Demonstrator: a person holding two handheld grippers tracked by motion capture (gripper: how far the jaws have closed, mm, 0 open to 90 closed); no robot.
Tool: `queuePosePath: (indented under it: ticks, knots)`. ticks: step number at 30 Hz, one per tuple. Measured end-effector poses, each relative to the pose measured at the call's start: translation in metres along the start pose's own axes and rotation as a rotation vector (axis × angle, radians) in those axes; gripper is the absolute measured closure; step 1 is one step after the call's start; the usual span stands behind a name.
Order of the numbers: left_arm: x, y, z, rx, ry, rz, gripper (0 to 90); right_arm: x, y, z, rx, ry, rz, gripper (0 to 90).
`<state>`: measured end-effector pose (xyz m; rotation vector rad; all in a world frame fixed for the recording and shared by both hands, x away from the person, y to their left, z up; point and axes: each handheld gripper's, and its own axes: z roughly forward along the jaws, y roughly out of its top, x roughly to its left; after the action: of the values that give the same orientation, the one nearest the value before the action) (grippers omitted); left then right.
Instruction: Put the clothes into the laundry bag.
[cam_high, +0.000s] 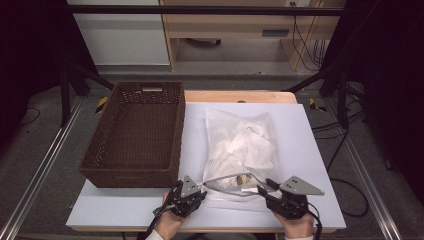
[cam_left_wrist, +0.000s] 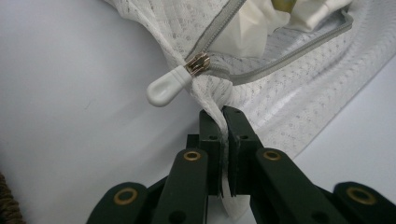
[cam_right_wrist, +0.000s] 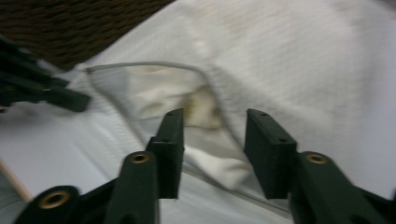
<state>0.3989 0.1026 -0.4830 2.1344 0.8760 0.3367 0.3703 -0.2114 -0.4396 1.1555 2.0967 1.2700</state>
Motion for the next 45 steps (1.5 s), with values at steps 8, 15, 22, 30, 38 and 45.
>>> queuePosePath:
  ticks: [8, 15, 22, 30, 38, 45]
  knots:
    - [-0.001, 0.002, -0.006, -0.021, -0.004, 0.003, 85.5, 0.015, -0.002, 0.074, 0.225, 0.015, -0.021, 88.0]
    - [-0.003, 0.005, -0.010, -0.030, -0.001, 0.012, 86.4, 0.010, 0.010, 0.105, 0.210, -0.079, -0.012, 90.0]
    - [-0.001, 0.003, -0.009, -0.016, -0.007, 0.011, 86.7, -0.015, 0.010, 0.115, 0.150, -0.256, 0.018, 90.0]
    - [-0.002, 0.003, -0.007, -0.026, -0.016, 0.005, 86.1, 0.003, 0.009, 0.085, 0.064, -0.027, 0.036, 70.8]
    - [-0.004, 0.004, -0.011, -0.033, -0.019, 0.007, 86.6, 0.040, 0.016, 0.125, 0.167, 0.041, -0.042, 85.9]
    - [-0.004, 0.003, -0.010, -0.025, -0.018, 0.018, 86.9, 0.022, 0.025, 0.144, 0.130, -0.130, 0.009, 86.4]
